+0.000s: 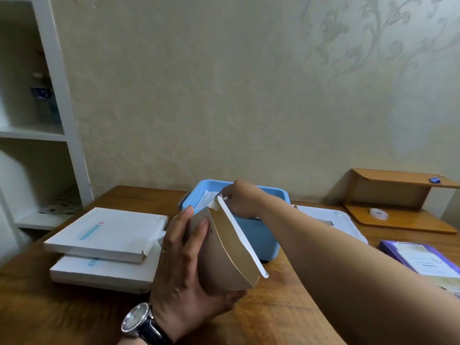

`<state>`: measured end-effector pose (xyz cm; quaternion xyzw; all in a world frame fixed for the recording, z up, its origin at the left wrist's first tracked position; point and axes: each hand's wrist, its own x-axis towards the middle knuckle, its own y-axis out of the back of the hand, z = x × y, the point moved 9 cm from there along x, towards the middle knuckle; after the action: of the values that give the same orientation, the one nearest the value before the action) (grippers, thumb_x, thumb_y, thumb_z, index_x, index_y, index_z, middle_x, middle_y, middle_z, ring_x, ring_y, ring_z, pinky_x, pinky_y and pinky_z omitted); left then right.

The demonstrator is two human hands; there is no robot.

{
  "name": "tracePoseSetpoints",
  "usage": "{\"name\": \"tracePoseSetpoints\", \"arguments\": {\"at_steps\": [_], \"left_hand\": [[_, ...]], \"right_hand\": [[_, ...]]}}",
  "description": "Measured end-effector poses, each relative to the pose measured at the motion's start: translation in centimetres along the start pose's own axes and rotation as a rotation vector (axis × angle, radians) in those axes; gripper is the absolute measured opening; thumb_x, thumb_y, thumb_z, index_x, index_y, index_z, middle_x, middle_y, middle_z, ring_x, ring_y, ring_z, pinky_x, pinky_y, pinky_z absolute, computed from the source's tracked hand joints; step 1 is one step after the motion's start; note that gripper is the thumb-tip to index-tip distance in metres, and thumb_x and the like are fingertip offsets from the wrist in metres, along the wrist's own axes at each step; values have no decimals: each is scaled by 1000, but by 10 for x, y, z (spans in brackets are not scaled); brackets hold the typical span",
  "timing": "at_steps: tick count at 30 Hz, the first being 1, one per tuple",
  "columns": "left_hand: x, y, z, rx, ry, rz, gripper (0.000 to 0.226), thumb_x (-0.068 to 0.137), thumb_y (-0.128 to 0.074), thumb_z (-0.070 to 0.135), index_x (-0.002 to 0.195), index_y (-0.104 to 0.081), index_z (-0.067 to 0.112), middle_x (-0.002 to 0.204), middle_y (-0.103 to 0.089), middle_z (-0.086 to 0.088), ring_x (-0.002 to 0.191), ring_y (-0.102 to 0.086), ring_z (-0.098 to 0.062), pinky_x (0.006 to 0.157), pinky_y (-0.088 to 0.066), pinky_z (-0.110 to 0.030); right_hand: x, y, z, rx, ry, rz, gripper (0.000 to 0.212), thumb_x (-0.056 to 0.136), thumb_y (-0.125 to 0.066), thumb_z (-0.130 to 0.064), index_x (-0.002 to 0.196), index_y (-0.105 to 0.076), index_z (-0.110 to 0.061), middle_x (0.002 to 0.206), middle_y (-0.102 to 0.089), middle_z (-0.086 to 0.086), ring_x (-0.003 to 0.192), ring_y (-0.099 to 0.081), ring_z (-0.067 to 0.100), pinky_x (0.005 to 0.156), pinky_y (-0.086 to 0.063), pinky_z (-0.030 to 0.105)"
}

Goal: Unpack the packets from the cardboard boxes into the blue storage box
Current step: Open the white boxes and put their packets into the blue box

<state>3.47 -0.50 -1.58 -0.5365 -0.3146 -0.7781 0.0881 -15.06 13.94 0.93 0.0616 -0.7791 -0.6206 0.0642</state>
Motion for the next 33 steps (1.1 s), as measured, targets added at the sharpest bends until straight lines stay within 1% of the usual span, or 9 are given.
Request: {"name": "tracePoseSetpoints", "arguments": {"at_steps": [4,7,8,11,13,16,20,26,33], "left_hand": [[-2,0,-5,21,36,-26,133,63,-82,79,165,-13,31,168,-22,-20,156,-28,-41,115,-42,-64],[-3,1,-4,70,35,-14,128,66,-78,83,163,-17,25,168,-24,-23,158,-25,-38,116,-37,-68],[-2,0,-3,99,39,-17,127,67,-74,85,163,-20,23,167,-25,-23,159,-22,-35,116,-34,-70],[0,-5,1,144,41,-69,122,70,-65,90,163,-23,24,168,-25,-21,161,-12,-21,116,-31,-71],[3,-14,7,159,12,-152,123,69,-66,90,166,-18,30,170,-22,-16,160,-14,-23,118,-33,-66],[5,-31,15,184,1,-346,131,65,-69,91,168,-8,39,173,-15,-5,151,-25,-32,121,-32,-57],[4,-44,32,211,-44,-468,129,64,-65,91,168,-13,36,172,-21,-6,153,-27,-29,125,-13,-40],[-8,-52,42,219,-10,-613,129,64,-62,93,166,0,45,174,-13,-1,157,-21,-26,127,-6,-43],[-19,-50,50,285,-26,-668,127,64,-63,92,167,-10,40,173,-17,-3,155,-26,-28,126,-11,-46]], "right_hand": [[-17,22,5,206,8,216,32,104,-58,-39,130,-76,-31,134,-70,2,121,-65,25,92,-45,29],[-84,56,18,550,21,621,17,103,-65,-31,105,-80,-25,103,-78,-3,98,-71,18,80,-49,31],[-110,58,21,673,34,651,17,103,-66,-31,98,-79,-23,93,-79,-3,91,-72,18,77,-51,34],[-172,32,17,1021,106,345,25,106,-64,-37,101,-80,-20,96,-81,3,89,-75,22,78,-58,35],[-198,10,16,1054,100,194,26,104,-63,-41,106,-79,-21,101,-80,3,92,-74,24,77,-59,32],[-216,-7,35,1027,20,258,18,101,-67,-37,105,-78,-23,98,-80,-3,90,-74,19,69,-61,28],[-228,-23,59,1077,-42,305,13,102,-69,-30,102,-78,-20,89,-78,-2,75,-70,9,61,-60,26],[-238,-37,69,1077,-67,277,18,106,-63,-34,103,-79,-25,97,-78,-10,87,-74,11,61,-59,23],[-242,-54,70,1098,-107,227,16,103,-68,-36,102,-77,-23,95,-78,-13,87,-75,20,63,-63,27]]}}
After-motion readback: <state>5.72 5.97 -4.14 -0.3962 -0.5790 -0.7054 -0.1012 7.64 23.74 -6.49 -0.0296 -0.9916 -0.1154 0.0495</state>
